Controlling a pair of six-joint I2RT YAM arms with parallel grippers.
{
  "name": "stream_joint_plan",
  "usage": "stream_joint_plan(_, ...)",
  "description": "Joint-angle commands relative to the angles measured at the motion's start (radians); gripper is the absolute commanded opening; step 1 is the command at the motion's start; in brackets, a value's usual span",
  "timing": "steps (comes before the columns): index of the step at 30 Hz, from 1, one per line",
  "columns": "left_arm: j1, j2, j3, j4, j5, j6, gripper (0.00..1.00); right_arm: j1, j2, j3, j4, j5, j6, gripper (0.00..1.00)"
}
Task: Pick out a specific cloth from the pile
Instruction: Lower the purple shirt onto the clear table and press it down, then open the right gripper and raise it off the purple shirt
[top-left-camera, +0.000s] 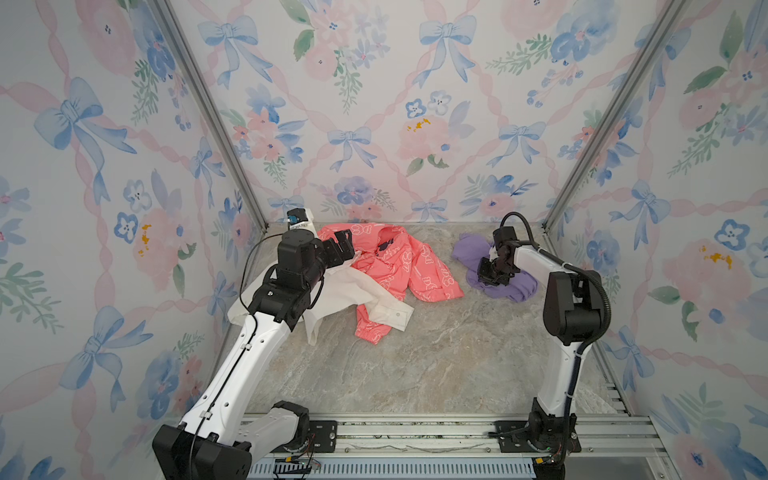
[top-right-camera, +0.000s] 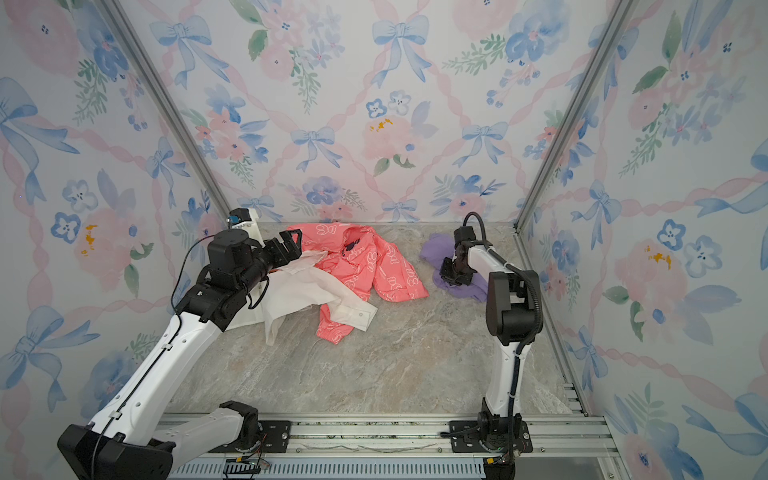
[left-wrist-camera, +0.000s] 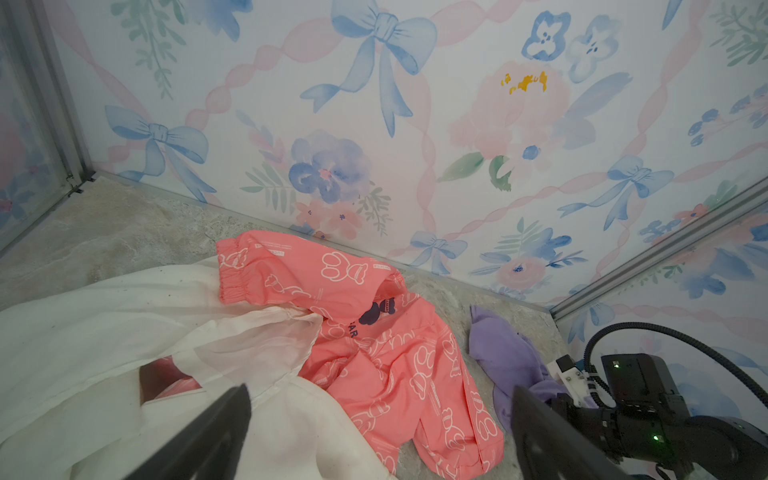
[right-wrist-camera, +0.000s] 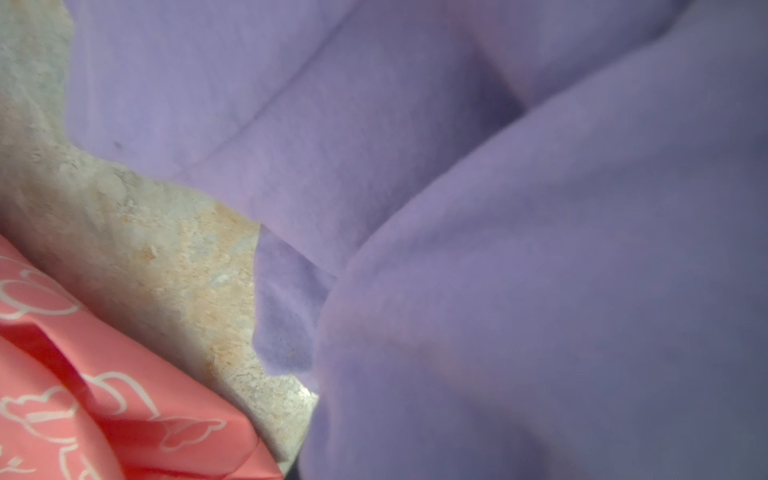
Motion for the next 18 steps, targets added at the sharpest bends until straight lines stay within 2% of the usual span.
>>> stream_joint_plan(1, 0.005, -0.009, -0.010, 0.010, -0.012, -0.011, 0.98, -0.008, 0.014, 0.028, -0.073, -0.014, 0.004, 0.31)
stream_joint_plan(8, 0.005, -0.001, -0.006, 0.010, -0.010, -0.012, 0.98, -0.016, -0.038, 0.048, -0.112, 0.004, -0.002, 0.47)
stream_joint_plan(18, 0.007, -0.026, -0.047, 0.011, -0.064, 0.001, 0.98, -0.016, -0.290, 0.012, -0.075, 0.060, 0.026, 0.70)
